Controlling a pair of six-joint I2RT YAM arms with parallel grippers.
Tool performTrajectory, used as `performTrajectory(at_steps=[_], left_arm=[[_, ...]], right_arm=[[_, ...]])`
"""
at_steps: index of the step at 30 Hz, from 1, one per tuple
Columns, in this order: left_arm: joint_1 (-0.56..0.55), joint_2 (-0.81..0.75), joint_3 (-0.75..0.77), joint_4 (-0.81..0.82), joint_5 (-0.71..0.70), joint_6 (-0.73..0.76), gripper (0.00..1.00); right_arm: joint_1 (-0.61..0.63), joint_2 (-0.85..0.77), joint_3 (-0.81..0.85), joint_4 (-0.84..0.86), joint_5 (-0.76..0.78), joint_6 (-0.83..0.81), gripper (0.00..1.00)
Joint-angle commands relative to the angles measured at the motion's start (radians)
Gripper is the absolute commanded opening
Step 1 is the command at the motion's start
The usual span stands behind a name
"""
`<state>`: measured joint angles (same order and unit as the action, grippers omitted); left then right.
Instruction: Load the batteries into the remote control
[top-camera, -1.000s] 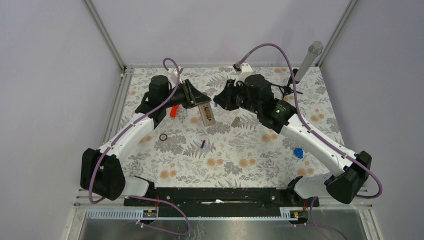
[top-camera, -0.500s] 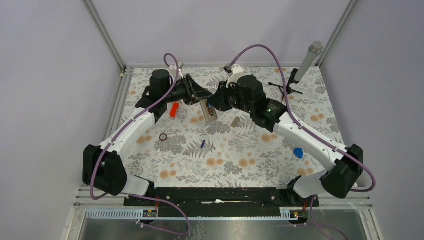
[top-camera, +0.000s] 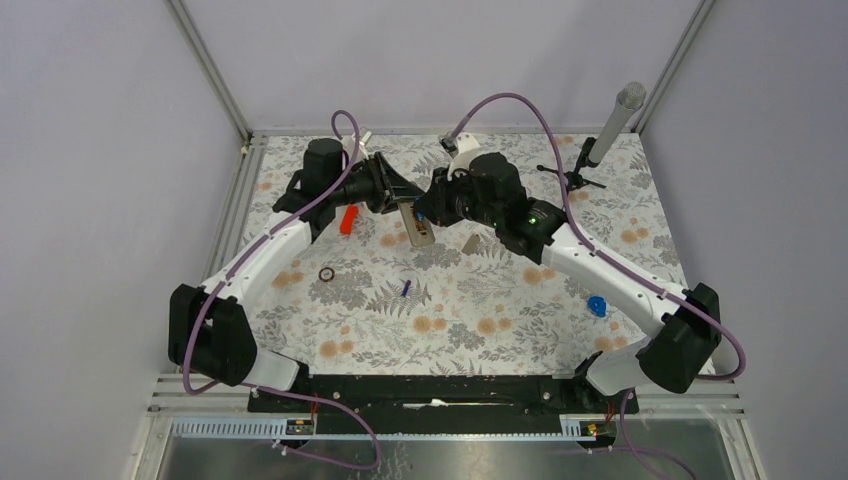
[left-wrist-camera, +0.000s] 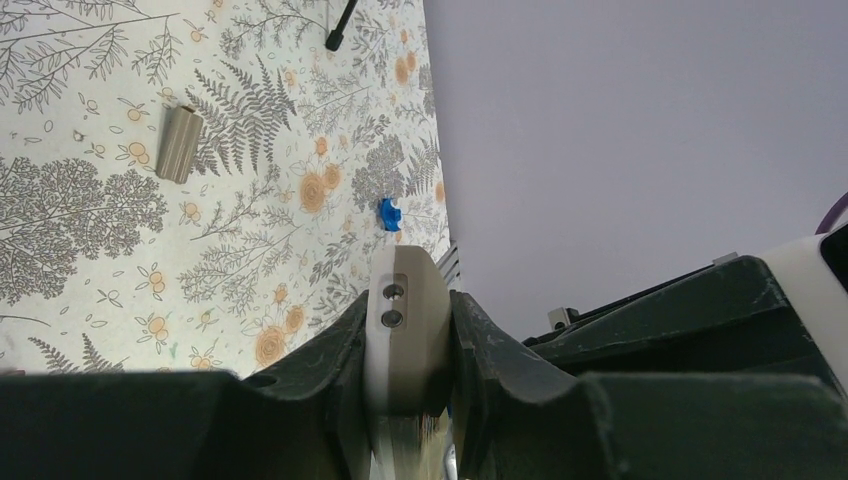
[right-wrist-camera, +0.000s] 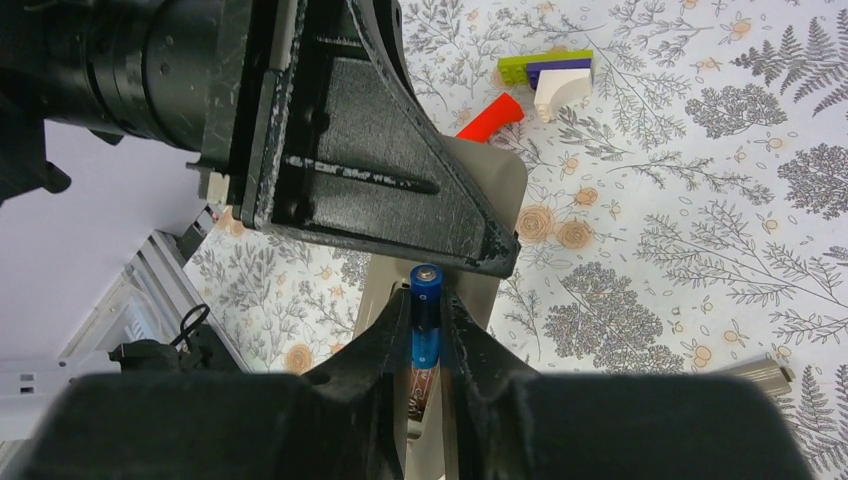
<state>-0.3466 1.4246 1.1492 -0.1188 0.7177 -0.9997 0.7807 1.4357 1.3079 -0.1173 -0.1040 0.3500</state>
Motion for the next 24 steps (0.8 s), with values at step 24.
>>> performTrajectory(at_steps=[24], left_arm=[[0.011,-0.005,0.070,0.011,0.022,-0.011,0.00]], right_arm=[[0.008,-0.053,-0.075,0.021,-0.060,-0.077,0.26]])
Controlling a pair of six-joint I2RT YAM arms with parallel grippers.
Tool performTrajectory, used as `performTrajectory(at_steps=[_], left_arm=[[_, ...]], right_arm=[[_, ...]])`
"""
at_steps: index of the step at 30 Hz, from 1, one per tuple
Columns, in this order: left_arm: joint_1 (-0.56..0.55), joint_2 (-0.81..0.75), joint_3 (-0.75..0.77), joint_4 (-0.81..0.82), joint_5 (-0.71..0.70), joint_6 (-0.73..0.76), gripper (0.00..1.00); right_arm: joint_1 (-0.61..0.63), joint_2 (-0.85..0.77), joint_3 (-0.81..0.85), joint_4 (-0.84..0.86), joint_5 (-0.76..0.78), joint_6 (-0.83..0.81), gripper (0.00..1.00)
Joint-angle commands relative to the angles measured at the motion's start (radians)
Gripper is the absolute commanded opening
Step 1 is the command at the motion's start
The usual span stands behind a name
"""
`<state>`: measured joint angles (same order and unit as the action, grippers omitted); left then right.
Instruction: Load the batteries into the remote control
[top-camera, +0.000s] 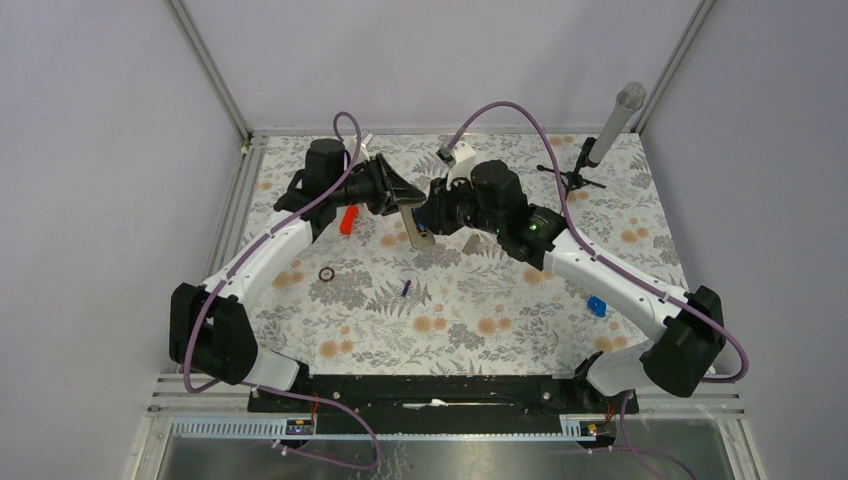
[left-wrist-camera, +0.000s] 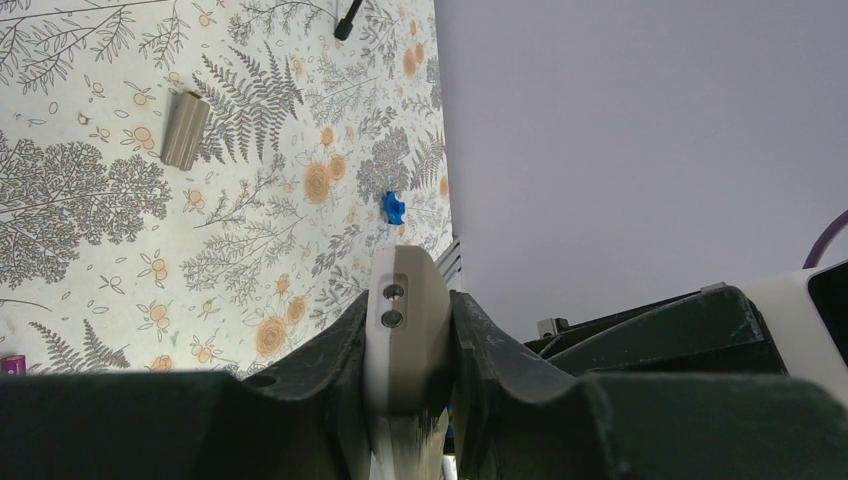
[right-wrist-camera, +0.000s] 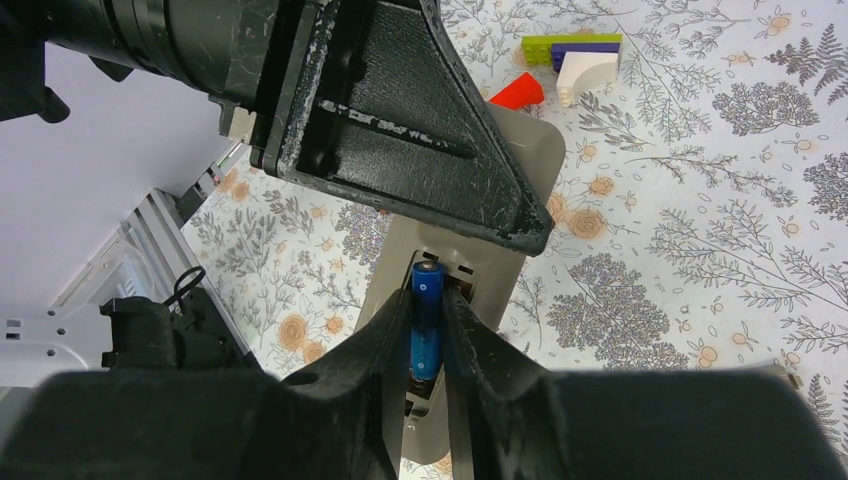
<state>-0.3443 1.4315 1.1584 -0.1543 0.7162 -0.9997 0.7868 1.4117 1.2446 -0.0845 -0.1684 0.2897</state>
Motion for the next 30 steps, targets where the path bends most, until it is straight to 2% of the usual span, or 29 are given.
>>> performTrajectory(at_steps=[1,10,15,20,24,30], left_arm=[[0.008,-0.011,0.061,0.044,0.022,-0.008,0.00],[0.008,-0.011,0.062,0.009,0.006,0.024,0.00],[0.009,-0.010,0.063,0.000,-0.001,0.032,0.00],[0.010,-0.008,0.066,-0.006,-0.004,0.038,0.00],[0.011,-0.005,0.072,-0.013,-0.009,0.047,0.00],[0.011,0.001,0.081,-0.023,-0.011,0.057,0.00]], right_arm=[[0.002,-0.030,-0.009,-0.012,0.006,-0.012,0.26],[0.002,-0.030,0.034,-0.039,0.080,0.043,0.28],[0.002,-0.026,0.045,-0.064,0.113,0.046,0.25],[0.002,-0.026,0.044,-0.063,0.077,0.036,0.24],[0.002,-0.035,0.041,-0.045,0.043,0.037,0.28],[0.002,-0.033,0.039,-0.037,0.003,0.023,0.28]])
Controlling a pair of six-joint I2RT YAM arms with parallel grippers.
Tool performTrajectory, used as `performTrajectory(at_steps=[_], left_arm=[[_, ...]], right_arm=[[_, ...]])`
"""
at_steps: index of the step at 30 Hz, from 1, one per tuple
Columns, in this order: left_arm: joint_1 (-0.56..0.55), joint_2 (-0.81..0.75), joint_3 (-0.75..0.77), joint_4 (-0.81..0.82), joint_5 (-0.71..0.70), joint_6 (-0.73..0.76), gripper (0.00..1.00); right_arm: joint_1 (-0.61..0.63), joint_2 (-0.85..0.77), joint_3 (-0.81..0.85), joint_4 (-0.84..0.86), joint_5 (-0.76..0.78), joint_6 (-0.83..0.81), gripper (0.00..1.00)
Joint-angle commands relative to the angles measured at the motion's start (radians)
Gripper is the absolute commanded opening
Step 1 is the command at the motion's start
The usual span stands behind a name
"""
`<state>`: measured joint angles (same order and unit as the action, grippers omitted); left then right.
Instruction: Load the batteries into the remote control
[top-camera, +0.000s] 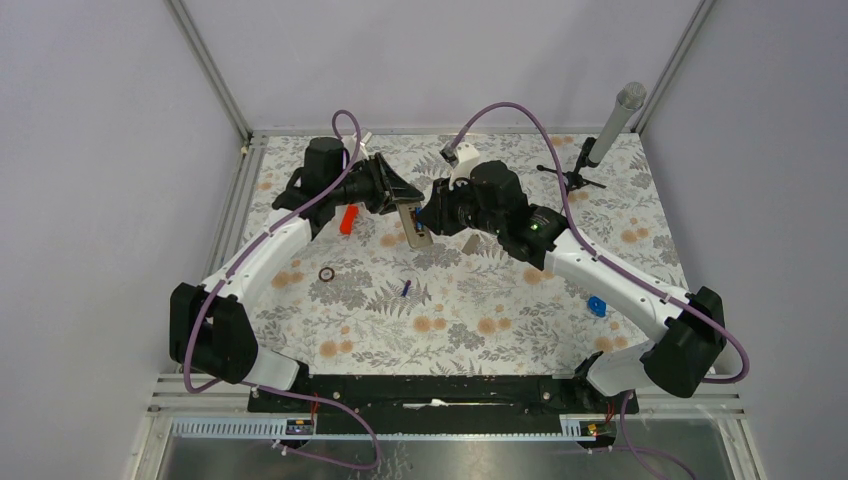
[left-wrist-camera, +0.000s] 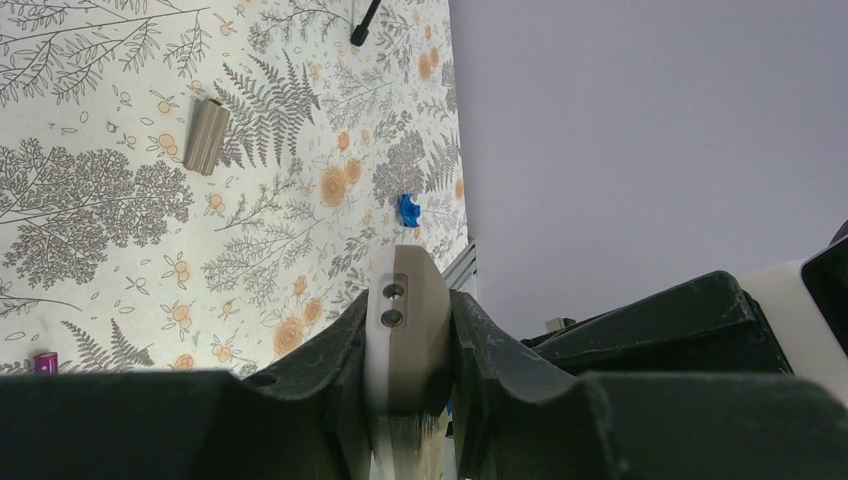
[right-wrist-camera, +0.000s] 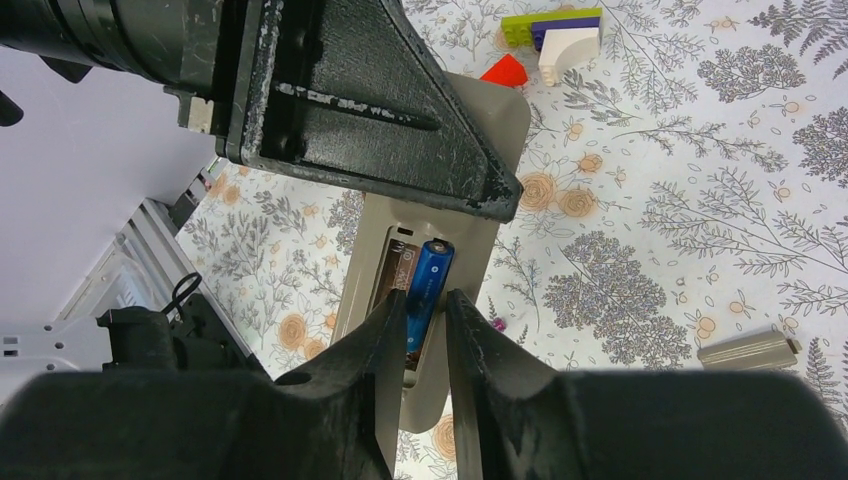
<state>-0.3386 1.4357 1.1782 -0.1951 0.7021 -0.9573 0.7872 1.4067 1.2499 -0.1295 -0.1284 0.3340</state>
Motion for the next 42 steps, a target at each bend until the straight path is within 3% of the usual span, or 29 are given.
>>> performTrajectory(at_steps=[1,11,13,17,22,25,33,42], left_arm=[[0.006,-0.002,0.065,0.013,0.001,0.019,0.00],[0.010,0.008,0.070,0.004,-0.007,0.068,0.00],[0.012,0.004,0.067,0.019,-0.003,0.094,0.00],[0.021,-0.016,0.038,0.086,0.008,0.134,0.00],[0.044,-0.037,-0.019,0.272,0.069,0.104,0.00],[0.049,-0.044,-0.035,0.358,0.101,0.075,0.00],[0.050,-0.045,-0.017,0.356,0.103,0.046,0.00],[0.053,-0.032,0.025,0.297,0.064,0.024,0.00]], right_arm=[[0.001,-0.030,0.034,0.010,-0.037,-0.020,0.28],[-0.007,-0.048,0.069,-0.006,-0.025,0.037,0.31],[-0.021,-0.051,0.083,-0.024,-0.021,0.082,0.41],[-0.048,-0.078,0.069,-0.029,-0.005,0.203,0.79],[-0.104,-0.095,0.034,-0.001,-0.084,0.408,0.98],[-0.124,-0.101,0.000,0.046,-0.141,0.509,1.00],[-0.146,-0.025,-0.030,0.175,-0.254,0.829,1.00],[-0.163,-0.021,-0.082,0.172,-0.253,0.932,1.00]])
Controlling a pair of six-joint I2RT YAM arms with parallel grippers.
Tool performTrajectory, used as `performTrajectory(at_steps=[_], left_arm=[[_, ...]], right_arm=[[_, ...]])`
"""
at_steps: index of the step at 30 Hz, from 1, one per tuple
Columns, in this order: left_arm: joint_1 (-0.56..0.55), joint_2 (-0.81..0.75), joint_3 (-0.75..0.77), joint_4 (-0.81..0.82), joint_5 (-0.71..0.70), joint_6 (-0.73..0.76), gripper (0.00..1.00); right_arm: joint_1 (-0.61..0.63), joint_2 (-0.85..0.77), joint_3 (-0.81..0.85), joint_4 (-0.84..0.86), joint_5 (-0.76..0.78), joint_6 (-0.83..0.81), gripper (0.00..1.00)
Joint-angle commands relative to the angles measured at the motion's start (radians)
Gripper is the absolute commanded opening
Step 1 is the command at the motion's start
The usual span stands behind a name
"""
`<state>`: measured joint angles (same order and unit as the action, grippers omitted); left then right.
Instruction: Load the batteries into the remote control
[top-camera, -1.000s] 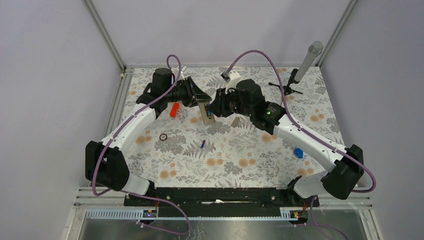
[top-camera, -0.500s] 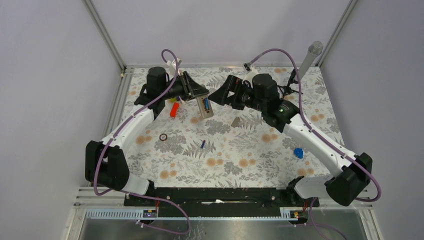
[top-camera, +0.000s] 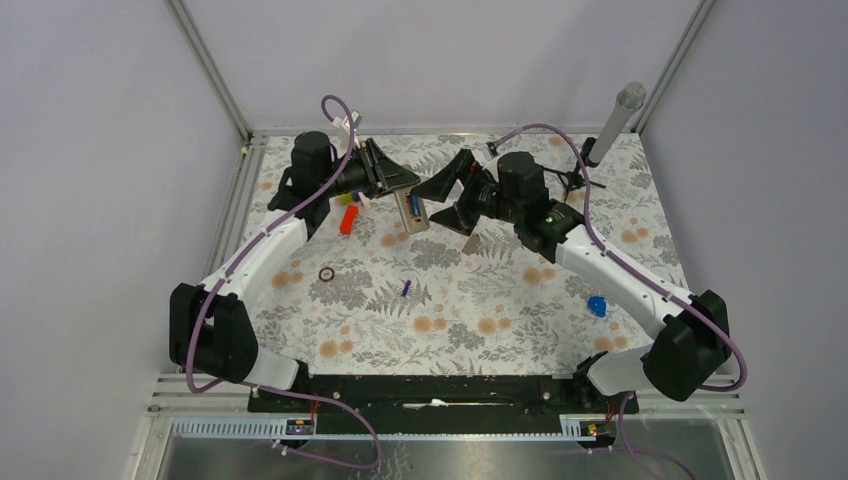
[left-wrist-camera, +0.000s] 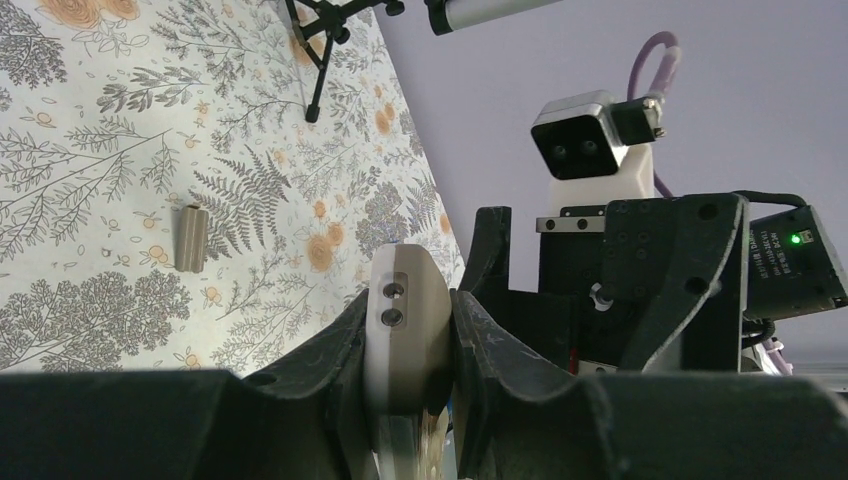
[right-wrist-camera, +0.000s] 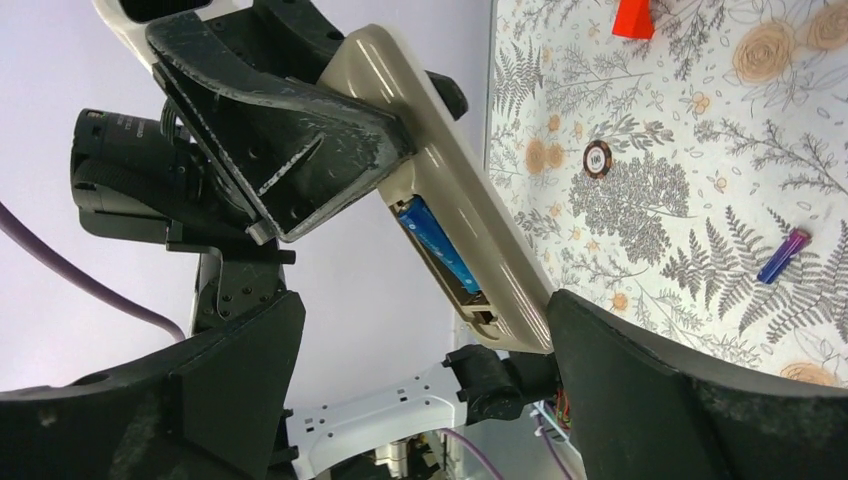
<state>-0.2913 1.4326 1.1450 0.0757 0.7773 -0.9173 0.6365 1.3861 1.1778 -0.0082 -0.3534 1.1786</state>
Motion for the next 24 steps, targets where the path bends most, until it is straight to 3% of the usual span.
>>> performTrajectory(at_steps=[1,24], left_arm=[[0.006,-0.028,0.063,0.019,-0.014,-0.016,0.00],[0.006,-0.038,0.091,0.001,0.015,-0.034,0.00]], right_arm=[[-0.013,0.002,-0.014,0.051,-0.031,0.102,1.00],[-0.047,0.072,-0.123,0.354,-0.154,0.420,1.00]])
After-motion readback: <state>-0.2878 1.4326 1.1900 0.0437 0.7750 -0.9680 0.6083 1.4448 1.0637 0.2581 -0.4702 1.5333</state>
